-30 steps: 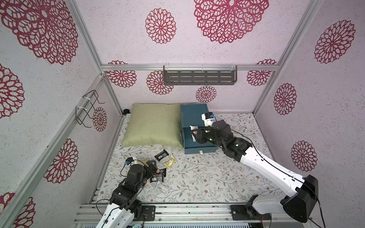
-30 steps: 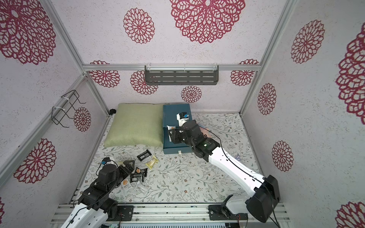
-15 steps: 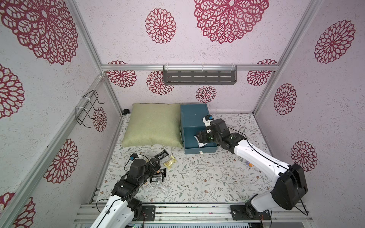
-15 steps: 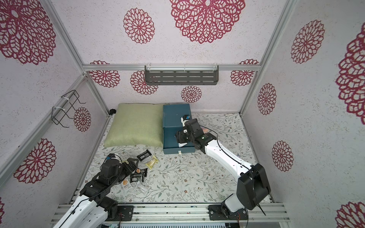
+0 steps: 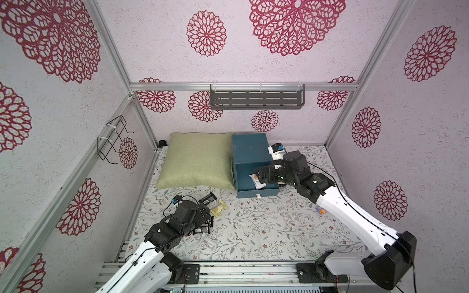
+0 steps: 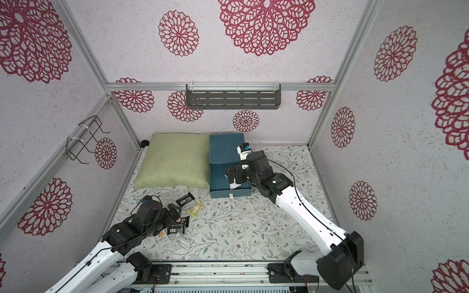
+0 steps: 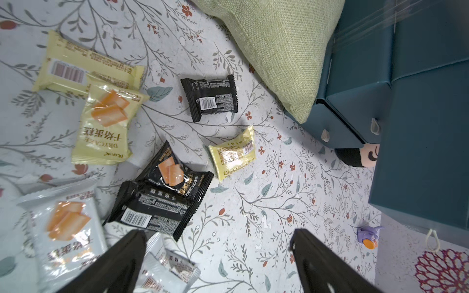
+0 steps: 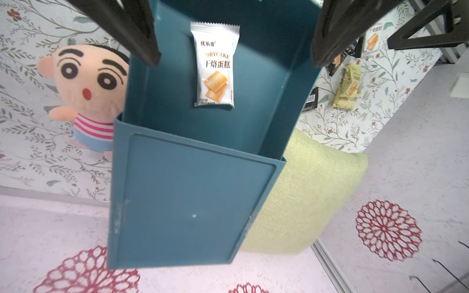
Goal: Place the cookies into the drawer by color
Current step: Pick up the cookie at the center of the board.
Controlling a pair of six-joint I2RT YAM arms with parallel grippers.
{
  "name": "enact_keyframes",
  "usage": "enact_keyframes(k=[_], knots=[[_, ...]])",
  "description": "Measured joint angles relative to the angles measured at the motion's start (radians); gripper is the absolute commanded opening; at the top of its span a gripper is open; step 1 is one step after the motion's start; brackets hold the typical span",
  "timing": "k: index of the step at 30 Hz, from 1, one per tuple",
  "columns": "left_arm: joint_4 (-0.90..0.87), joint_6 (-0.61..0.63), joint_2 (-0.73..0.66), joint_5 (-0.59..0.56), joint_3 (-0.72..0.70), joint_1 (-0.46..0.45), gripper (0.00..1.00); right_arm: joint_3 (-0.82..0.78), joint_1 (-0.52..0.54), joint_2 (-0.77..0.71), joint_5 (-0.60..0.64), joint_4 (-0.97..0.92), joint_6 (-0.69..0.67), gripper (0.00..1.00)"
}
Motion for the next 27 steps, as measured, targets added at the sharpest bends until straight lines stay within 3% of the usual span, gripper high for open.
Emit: enact_keyframes(k=[8,11,13,18,27], knots=[[-0.235,-0.213,0.089,-0.092,0.103,-0.099,1.00,-0.230,-0.001,-0.301,0.005,0.020,0.003,0.99],[-0.277,-0.283,0.123,-0.091,0.098,-0.133,0.89,-0.308,-0.001,-0.372,0.017,0.026,0.014,0.99],[-0.278,-0.320,0.139,-0.085,0.080,-0.165,0.85,-0.357,-0.001,-0.408,0.027,0.029,0.028,0.99],[-0.267,-0.416,0.172,-0.079,0.030,-0.265,0.84,-0.464,-0.002,-0.489,0.039,0.035,0.074,0.99],[-0.195,-0.515,0.301,-0.085,0.023,-0.365,0.82,-0.499,-0.002,-0.507,0.046,0.062,0.115,0.99]])
